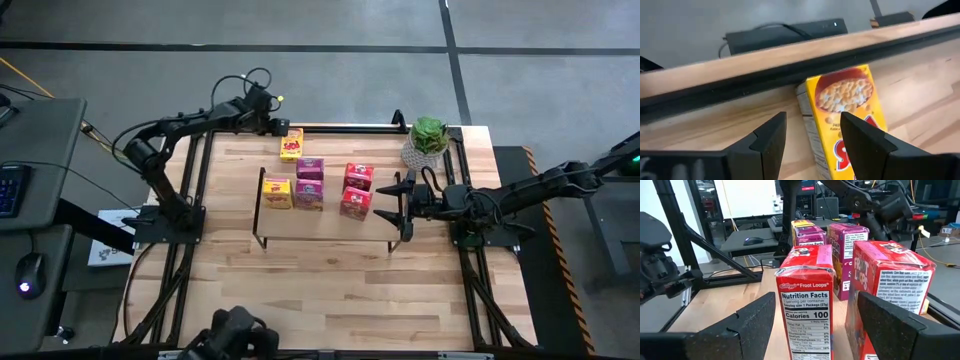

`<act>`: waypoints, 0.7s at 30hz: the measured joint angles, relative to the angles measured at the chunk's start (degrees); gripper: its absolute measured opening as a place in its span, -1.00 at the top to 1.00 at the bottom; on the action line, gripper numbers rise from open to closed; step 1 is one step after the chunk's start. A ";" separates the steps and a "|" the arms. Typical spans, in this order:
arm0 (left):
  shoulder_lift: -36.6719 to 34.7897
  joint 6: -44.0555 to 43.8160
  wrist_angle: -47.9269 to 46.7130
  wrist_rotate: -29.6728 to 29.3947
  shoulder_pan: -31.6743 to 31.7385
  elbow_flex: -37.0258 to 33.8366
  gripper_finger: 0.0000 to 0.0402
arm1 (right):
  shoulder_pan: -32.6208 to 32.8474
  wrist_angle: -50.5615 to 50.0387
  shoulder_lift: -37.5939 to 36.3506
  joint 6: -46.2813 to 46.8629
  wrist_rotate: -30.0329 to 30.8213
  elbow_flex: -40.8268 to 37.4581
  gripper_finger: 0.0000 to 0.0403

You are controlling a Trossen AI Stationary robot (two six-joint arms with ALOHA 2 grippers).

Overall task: Stack cereal on shelf
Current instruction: Put the yellow cereal box on the shelf

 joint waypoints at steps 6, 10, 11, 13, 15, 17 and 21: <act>2.44 0.00 -0.41 3.13 0.41 0.00 0.12 | 0.00 0.04 0.00 -0.77 1.90 0.00 -0.37; 2.97 0.35 -1.56 5.09 0.08 0.00 0.12 | 0.00 0.02 0.00 -1.25 3.39 0.00 -0.37; 2.96 0.41 -2.09 6.58 -0.04 0.00 0.12 | 0.00 0.04 0.00 -1.56 3.39 0.00 -0.37; 2.92 0.51 -2.54 9.20 -0.38 0.00 0.12 | 0.00 0.02 0.00 -1.61 3.39 0.00 -0.37; 2.94 0.47 -3.48 9.99 -0.60 0.00 0.12 | 0.00 0.02 0.00 -1.62 3.39 0.00 -0.37; 2.90 0.49 -4.56 10.08 -0.88 0.00 0.12 | 0.00 0.02 0.00 -1.60 3.39 0.00 -0.37; 2.90 0.53 -6.10 8.74 -1.66 -0.02 0.12 | 0.00 0.02 0.00 -1.60 3.39 0.00 -0.37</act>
